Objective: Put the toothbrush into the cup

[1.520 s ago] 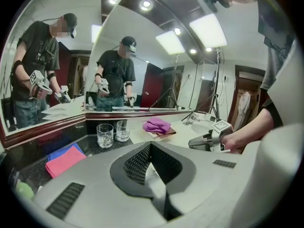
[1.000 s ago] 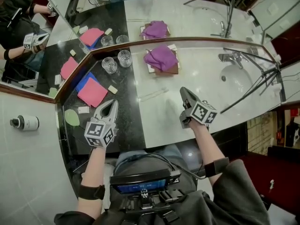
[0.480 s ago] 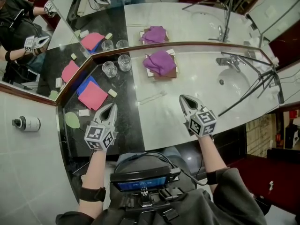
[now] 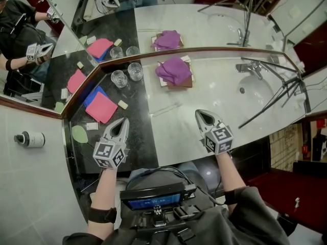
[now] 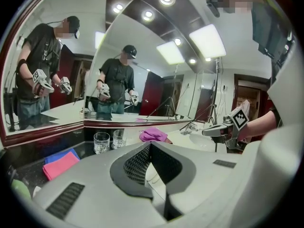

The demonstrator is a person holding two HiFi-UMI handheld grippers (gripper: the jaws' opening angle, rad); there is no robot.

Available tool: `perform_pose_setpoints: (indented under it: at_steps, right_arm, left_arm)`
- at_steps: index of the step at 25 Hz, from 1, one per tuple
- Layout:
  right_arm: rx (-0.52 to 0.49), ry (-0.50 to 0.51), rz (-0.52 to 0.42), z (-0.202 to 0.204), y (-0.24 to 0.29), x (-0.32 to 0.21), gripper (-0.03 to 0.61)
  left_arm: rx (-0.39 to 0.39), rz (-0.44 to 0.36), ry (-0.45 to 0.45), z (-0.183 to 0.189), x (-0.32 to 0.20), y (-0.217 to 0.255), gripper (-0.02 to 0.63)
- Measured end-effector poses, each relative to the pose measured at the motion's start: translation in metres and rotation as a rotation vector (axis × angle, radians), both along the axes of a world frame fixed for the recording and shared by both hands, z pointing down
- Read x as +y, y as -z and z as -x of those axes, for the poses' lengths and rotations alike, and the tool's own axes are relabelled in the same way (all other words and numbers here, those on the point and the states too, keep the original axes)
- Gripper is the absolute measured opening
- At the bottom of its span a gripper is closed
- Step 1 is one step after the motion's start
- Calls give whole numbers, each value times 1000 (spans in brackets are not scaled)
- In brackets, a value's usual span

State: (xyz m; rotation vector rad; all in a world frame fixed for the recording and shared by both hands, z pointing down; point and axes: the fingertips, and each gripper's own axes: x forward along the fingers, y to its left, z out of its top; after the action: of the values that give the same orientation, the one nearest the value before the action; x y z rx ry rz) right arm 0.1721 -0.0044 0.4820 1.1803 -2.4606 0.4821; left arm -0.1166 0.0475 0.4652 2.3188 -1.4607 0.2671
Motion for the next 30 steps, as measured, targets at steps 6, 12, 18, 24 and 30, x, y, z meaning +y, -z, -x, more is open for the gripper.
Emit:
perform_pose_setpoints:
  at_steps: [6,12,18,24,30]
  right_arm:
    - [4,18,9,1,-5,1,12]
    - [0,34,23,2,-10,0,12]
    - [10,54,44,1,-25,3,12]
    - [60,96,64,-1,-42,6,12]
    - [40,97,92,0,-57,12,12]
  left_arm:
    - [-12,20,-4,-4,-3,-6,2]
    - [-33,56,-42,-13,-10,-14,21]
    - [-82,111,-129,-32,-23,-29,103]
    - [-166,187,-270,-66,-40,-61,189]
    - [-338,252,-484,-111,-60,-98,195]
